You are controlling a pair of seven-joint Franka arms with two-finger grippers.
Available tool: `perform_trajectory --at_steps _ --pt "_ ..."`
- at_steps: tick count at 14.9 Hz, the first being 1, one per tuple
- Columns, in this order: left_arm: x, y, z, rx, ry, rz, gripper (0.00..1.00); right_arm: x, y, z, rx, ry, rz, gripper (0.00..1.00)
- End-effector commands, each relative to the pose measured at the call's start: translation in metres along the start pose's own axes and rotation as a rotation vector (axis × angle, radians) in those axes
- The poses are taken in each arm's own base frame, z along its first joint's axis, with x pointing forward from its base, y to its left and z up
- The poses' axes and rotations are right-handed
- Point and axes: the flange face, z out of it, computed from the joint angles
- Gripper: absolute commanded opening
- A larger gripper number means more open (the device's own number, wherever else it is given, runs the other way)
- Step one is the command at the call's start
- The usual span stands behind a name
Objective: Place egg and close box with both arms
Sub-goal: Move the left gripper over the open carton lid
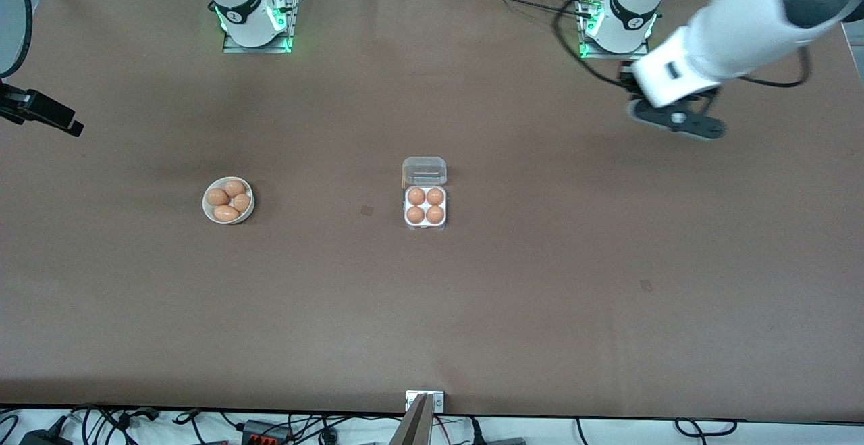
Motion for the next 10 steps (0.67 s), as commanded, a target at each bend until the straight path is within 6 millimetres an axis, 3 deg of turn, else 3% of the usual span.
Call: perform_trajectory --at_steps 1,7,10 --pt "0.007 0.056 0.034 -0.011 0.013 -0.036 0.01 -0.002 -0.005 -0.003 0.004 -0.009 -0.001 1.00" --pt "0.026 0.202 0.126 -0.056 0.052 -0.135 0.01 -0.002 -0.005 0.000 0.000 -0.016 0.006 1.00" --pt "0.037 0.239 0.168 -0.058 0.060 -0.089 0.01 -0.001 0.000 0.001 0.000 -0.018 0.015 1.00"
